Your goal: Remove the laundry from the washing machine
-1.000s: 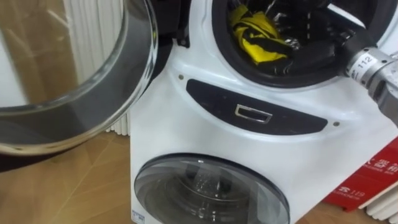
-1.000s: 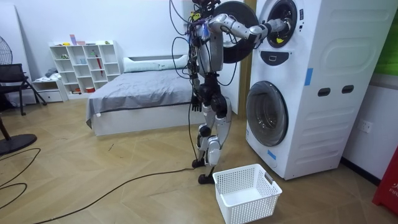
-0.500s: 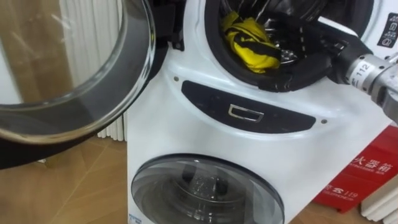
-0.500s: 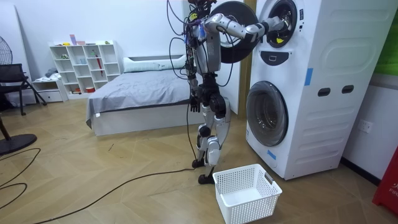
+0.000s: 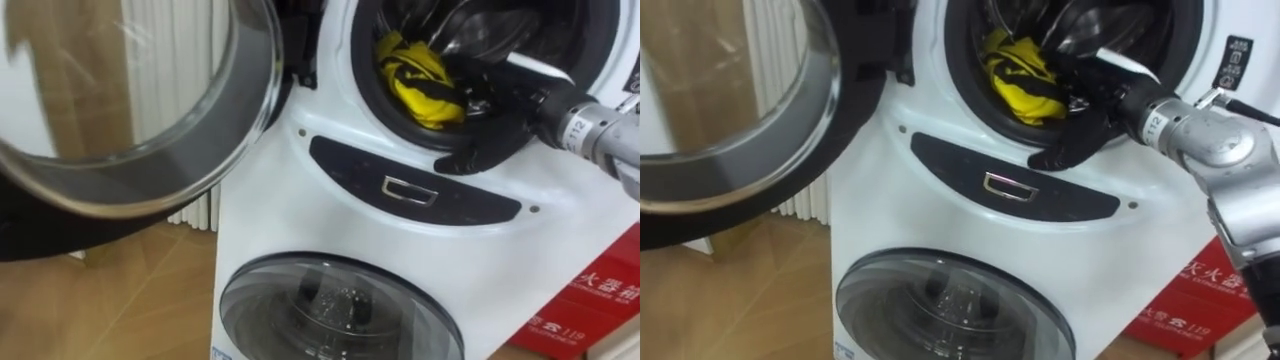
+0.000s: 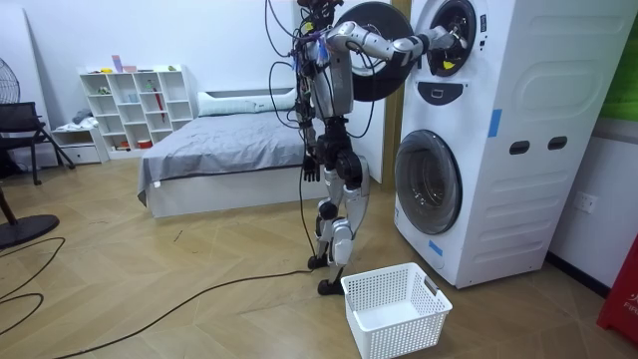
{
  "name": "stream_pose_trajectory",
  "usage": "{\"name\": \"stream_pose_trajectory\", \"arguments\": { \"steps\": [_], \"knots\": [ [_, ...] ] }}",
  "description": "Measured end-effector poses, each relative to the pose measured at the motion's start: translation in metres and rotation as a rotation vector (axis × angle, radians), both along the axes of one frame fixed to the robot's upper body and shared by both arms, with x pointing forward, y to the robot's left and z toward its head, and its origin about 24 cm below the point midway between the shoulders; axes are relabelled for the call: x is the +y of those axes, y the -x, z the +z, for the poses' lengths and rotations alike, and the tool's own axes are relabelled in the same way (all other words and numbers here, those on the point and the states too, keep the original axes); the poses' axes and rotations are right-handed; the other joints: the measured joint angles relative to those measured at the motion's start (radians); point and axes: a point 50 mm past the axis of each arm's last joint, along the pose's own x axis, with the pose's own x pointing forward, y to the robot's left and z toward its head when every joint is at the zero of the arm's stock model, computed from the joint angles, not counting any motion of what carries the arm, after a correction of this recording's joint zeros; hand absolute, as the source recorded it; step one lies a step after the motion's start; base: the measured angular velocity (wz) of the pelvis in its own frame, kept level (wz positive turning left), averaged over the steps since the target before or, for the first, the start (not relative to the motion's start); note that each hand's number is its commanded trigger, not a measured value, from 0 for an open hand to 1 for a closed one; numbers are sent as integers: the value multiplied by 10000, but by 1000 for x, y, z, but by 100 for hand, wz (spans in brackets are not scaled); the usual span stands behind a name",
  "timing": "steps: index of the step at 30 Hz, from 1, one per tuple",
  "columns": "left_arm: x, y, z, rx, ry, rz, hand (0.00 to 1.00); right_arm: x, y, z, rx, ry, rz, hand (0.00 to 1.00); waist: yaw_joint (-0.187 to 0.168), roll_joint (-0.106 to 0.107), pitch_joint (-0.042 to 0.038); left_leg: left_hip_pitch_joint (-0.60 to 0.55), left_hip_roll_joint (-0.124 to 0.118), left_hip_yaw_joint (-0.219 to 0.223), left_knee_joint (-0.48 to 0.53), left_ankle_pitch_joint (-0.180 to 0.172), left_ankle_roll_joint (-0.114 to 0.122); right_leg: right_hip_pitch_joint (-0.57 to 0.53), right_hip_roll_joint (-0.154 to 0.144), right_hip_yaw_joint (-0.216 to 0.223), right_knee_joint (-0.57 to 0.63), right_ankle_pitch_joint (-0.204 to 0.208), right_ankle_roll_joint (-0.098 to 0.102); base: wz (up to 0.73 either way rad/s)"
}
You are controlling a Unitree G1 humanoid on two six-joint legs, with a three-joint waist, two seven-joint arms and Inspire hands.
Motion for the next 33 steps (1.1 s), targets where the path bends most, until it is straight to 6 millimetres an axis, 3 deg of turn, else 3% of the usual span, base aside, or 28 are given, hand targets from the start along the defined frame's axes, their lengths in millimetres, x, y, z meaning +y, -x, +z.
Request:
{"name": "stream_pose_trajectory", "arguments": {
  "steps": [19, 23, 24, 25, 27, 29, 33],
  "knots": [
    [-1, 6, -2, 471, 352, 289, 0, -5, -6, 9, -174, 764, -651, 0, 111, 59, 60, -64, -40, -103, -4, 1, 20, -15, -27, -18, 1, -4, 6, 1],
    [-1, 4, -2, 481, 349, 340, 0, -6, -8, 5, 18, 1624, -922, 23, 307, 32, 65, -44, -39, -170, -12, 2, 21, 4, -24, -34, 1, -6, 9, 2],
    [-1, 3, -2, 445, 350, 355, 0, -6, -9, 5, 72, 1875, -998, 44, 337, 15, 68, -46, -36, -172, -10, 2, 20, 4, -19, -33, -1, -6, 9, 0],
    [0, 0, -2, 369, 352, 383, 0, -6, -11, 4, 135, 2095, -1086, 52, 383, -7, 87, -48, -29, -181, -8, 3, 20, 4, -15, -29, -2, -6, 9, 0],
    [2, 0, -1, 343, 332, 530, 0, -4, -12, 4, 75, 2306, -1165, 100, 505, -64, 122, -47, -27, -177, -11, 2, 17, 3, 2, -16, -3, -6, 9, 0],
    [3, -1, -1, 330, 291, 520, 0, -5, -12, 3, 99, 2575, -1325, 100, 579, -130, 148, -53, -13, -177, -12, -1, 12, -10, 21, -14, -1, -5, 9, 0],
    [3, -5, -1, 297, 298, 476, 0, 6, -15, 0, 90, 3755, -1049, 100, 572, -179, 116, -24, -6, -186, 18, -15, -10, 30, 43, -31, -6, -4, 7, -2]
  ]
}}
